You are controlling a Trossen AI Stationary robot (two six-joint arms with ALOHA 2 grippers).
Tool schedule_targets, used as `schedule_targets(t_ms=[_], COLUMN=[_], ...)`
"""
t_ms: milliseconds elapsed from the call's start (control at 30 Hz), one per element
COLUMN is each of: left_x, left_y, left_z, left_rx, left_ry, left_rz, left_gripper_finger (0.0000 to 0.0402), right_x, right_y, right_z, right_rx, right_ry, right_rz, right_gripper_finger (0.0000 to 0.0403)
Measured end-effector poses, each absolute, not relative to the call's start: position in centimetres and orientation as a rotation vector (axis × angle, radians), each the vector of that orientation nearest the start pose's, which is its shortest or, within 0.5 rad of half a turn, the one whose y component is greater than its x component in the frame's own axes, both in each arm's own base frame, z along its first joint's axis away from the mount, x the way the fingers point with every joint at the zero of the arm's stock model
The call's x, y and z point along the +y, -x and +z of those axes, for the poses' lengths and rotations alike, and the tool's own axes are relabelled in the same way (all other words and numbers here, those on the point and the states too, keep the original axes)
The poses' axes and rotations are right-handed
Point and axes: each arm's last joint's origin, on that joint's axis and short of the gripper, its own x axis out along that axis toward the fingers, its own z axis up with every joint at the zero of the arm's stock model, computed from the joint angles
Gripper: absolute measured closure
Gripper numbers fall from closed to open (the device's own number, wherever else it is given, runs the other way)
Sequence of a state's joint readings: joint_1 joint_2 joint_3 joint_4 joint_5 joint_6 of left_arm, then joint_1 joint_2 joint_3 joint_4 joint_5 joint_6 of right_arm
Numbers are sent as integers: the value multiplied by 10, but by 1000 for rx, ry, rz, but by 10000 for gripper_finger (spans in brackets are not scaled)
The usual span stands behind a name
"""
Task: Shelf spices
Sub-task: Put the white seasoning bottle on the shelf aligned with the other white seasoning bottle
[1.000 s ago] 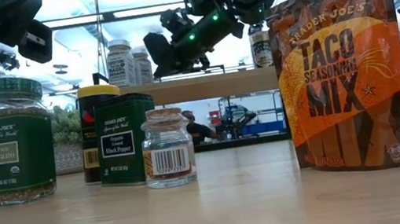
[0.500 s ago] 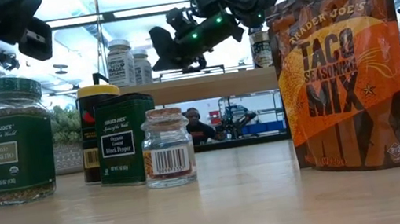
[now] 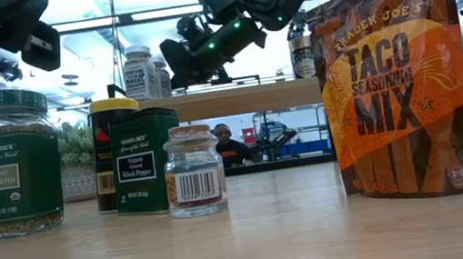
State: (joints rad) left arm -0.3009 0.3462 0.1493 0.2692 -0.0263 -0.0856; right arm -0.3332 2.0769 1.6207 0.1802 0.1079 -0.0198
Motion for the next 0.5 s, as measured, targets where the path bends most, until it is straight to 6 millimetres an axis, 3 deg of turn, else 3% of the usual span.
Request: schedule_targets(t_ms=[233, 500], left_x=[-35, -35], left_y=[-115, -115], left_z=[211, 211], left_rx=[-58, -58], left_ry=[95, 96], left_rz=[-279, -280], left_gripper_finger=[332, 332], right_x=[-165, -172], right_y=[-458, -455], right_z=[258, 257], right_rx=[261, 288], right_ry=[21, 20], right_rz=[-286, -361], right_gripper_finger=[403, 403])
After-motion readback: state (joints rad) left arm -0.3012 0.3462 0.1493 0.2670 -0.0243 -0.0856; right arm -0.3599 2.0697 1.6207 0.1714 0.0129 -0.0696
